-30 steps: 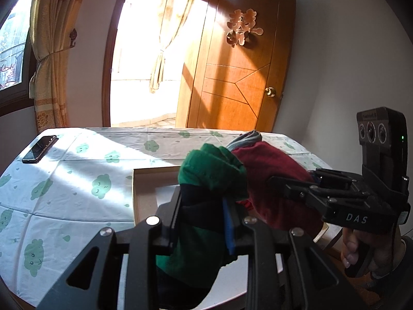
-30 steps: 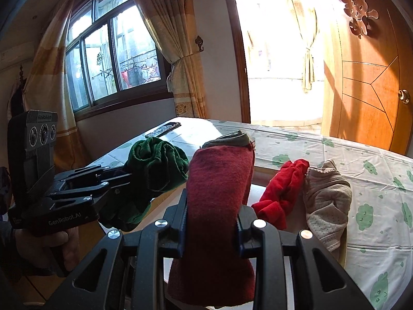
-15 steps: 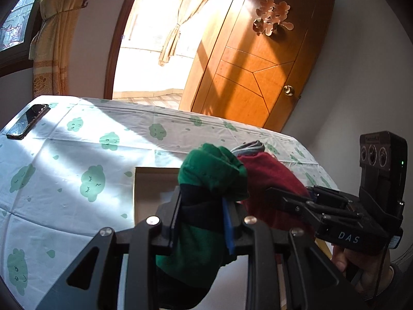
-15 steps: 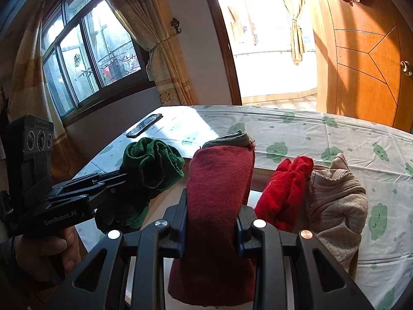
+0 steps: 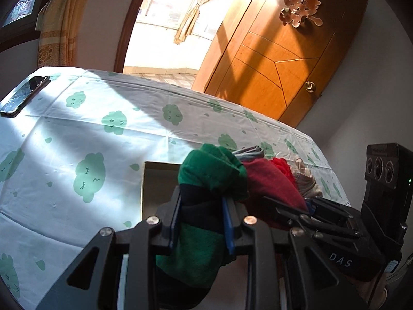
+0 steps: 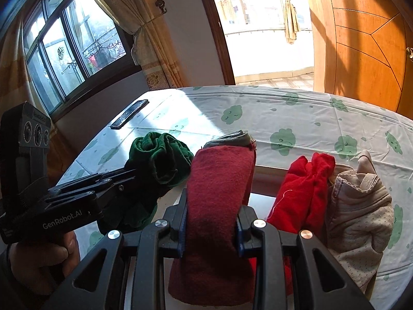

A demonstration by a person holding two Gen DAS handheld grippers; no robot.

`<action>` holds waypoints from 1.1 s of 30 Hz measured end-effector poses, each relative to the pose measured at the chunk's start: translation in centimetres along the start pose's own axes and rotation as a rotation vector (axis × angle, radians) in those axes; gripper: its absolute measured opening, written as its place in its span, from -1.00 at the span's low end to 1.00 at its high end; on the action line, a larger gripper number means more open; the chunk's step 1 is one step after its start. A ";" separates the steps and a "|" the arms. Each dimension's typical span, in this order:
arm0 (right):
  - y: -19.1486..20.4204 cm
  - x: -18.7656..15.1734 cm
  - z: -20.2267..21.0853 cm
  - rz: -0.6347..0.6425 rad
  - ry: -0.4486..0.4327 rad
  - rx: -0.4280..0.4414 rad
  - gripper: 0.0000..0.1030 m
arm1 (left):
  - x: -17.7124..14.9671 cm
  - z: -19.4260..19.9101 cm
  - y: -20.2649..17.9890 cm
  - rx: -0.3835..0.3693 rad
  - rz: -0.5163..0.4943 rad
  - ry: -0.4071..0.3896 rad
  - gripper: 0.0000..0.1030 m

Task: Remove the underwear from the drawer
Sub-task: 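Lower the red cloth and green-striped cloth into the tray with both grippers, then open both grippers to release the cloths in the tray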

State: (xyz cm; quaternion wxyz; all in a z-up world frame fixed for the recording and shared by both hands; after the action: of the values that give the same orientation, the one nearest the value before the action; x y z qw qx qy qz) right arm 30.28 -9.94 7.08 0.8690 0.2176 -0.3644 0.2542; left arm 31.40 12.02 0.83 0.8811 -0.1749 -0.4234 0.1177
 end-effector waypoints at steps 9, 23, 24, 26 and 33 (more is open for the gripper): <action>0.0 -0.2 -2.0 0.007 0.047 -0.027 -0.40 | -0.1 -2.0 0.6 0.035 0.013 0.044 -0.50; -0.8 -1.3 -2.6 -0.015 0.066 -0.029 -0.08 | -0.6 -2.4 0.6 0.045 0.011 0.057 -0.32; -0.8 -1.3 -2.5 -0.022 0.061 -0.033 -0.03 | -0.5 -2.3 0.6 0.041 0.010 0.055 -0.31; -0.9 -1.2 -2.1 -0.032 0.048 -0.023 0.05 | -0.5 -2.0 0.6 0.043 0.007 0.044 -0.31; -0.9 -1.4 0.3 -0.027 -0.002 -0.037 0.16 | -0.7 -0.2 0.2 0.042 -0.013 -0.009 -0.22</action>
State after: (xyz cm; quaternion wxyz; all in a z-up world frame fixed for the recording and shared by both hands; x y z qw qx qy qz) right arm 29.77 -11.23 6.05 0.8758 0.2068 -0.3671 0.2356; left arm 31.14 11.89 0.17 0.8834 -0.1531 -0.4258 0.1217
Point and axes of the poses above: each gripper's, at about its wrist camera, not at the fingertips, and z roughly against the way its jaws point, y to its left, x to its top, the point moved 3 cm from there along -z, roughly the way its jaws point, and after that the axes turned 4 degrees about -y, right-handed, at the moved point
